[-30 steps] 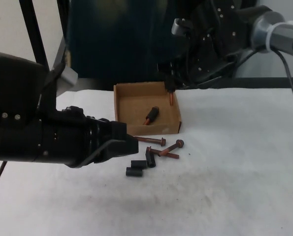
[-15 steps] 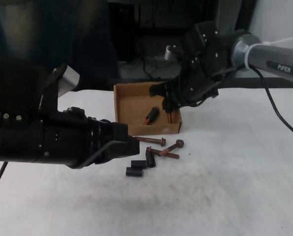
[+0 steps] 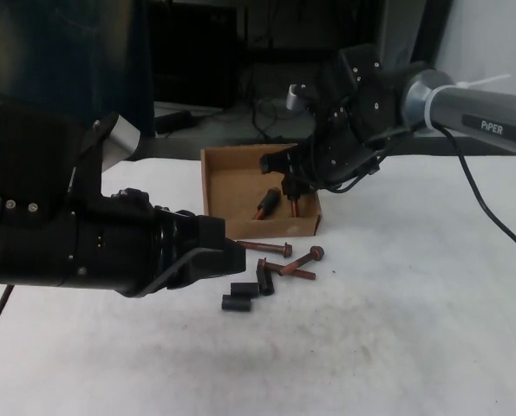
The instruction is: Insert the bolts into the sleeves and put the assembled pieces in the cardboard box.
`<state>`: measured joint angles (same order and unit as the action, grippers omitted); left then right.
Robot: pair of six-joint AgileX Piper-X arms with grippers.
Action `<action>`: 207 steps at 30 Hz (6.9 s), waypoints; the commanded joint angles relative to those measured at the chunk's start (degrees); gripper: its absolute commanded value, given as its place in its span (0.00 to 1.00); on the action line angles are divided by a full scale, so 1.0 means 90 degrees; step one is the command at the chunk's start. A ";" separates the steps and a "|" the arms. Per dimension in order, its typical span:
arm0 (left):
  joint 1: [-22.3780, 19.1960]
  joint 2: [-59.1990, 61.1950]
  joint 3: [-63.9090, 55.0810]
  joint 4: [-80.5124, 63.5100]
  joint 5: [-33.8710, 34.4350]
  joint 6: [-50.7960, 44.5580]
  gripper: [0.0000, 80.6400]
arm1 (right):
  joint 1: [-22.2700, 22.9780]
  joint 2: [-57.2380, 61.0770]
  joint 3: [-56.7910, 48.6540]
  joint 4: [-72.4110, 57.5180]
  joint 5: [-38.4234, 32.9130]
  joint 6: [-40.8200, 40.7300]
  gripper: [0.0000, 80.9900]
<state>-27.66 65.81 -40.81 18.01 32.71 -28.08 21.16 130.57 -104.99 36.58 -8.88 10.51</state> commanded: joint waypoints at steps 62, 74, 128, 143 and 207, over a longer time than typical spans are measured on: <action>-0.0028 -0.1438 -0.0007 0.0445 -0.1040 0.0600 0.25 | 0.1569 -0.3338 0.1139 0.3751 0.0292 0.1748 0.00; -0.0028 -0.2170 -0.0007 0.1614 -0.1340 0.0795 0.25 | 0.1475 -0.3900 0.3681 0.0254 0.0689 0.4697 0.00; -0.0028 -0.1981 -0.0007 0.0917 -0.1812 0.1077 0.25 | 0.0423 -0.1706 0.3977 -0.2358 -0.0489 0.7266 0.00; -0.0028 -0.1696 -0.0007 0.1854 -0.1810 0.1460 0.25 | 0.0205 -0.3003 0.3966 -0.1909 -0.1866 0.4928 0.00; -0.0408 0.4931 -0.3204 0.0985 -0.1822 -0.0995 0.25 | -0.0107 -0.6644 0.3981 0.1908 -0.0713 0.1685 0.00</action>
<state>-31.48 109.72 -68.45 26.06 16.42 -37.29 20.41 71.32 -69.01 53.54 -15.00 26.30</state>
